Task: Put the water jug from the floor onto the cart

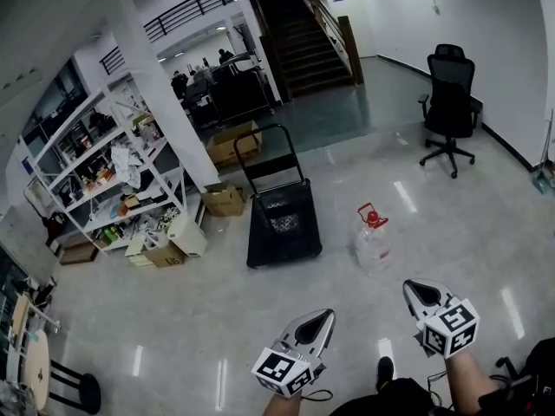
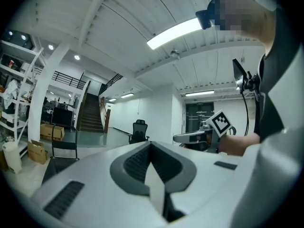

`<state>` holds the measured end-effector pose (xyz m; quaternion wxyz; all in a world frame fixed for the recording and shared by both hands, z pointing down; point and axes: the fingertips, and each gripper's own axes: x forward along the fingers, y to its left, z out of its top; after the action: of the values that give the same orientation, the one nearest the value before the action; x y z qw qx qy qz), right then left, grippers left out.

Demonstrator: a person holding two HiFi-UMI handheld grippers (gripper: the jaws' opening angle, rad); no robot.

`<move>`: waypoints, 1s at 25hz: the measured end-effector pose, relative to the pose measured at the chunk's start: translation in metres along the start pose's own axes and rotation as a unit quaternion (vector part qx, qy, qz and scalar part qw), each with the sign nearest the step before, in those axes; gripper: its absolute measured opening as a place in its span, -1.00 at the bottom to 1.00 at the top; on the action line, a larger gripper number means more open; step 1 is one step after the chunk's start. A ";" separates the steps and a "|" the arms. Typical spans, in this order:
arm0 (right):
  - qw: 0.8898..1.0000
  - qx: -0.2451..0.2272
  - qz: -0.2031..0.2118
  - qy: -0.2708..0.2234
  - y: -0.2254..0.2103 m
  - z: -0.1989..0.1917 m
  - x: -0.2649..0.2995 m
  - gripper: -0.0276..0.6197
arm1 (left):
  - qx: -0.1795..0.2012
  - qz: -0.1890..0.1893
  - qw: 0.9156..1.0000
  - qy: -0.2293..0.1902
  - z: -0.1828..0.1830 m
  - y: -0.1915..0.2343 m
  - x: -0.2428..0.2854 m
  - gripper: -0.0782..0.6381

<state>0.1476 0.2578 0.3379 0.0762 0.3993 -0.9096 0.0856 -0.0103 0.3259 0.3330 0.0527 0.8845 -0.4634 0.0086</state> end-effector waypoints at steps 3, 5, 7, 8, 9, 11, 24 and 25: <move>1.000 0.000 0.005 -0.024 -0.044 0.021 0.040 -0.91 | 0.011 0.011 1.000 0.005 0.011 0.033 0.050 -0.79; 1.000 0.000 0.006 -0.030 -0.072 0.036 0.063 -0.91 | 0.016 0.018 1.000 0.008 0.021 0.053 0.081 -0.79; 0.999 -0.003 0.006 -0.033 -0.100 0.048 0.083 -0.91 | 0.019 0.020 1.000 0.006 0.029 0.068 0.107 -0.79; 0.999 -0.005 0.004 -0.035 -0.114 0.052 0.093 -0.91 | 0.021 0.021 1.000 0.005 0.032 0.076 0.120 -0.79; 0.999 -0.007 0.002 -0.036 -0.126 0.057 0.104 -0.91 | 0.023 0.023 0.999 0.005 0.035 0.084 0.132 -0.79; 0.999 -0.006 0.005 -0.038 -0.144 0.063 0.128 -0.91 | 0.024 0.029 0.999 0.006 0.039 0.105 0.151 -0.79; 1.000 0.006 -0.011 -0.021 -0.189 0.086 0.303 -0.91 | 0.003 0.018 1.000 0.003 0.047 0.278 0.242 -0.79; 1.000 0.007 -0.013 -0.022 -0.188 0.090 0.319 -0.91 | 0.003 0.013 1.000 0.001 0.049 0.294 0.246 -0.79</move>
<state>0.0669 -0.1147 0.3347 0.0549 0.4132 -0.9053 0.0822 -0.1126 -0.0462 0.3252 0.0500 0.8786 -0.4749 0.0118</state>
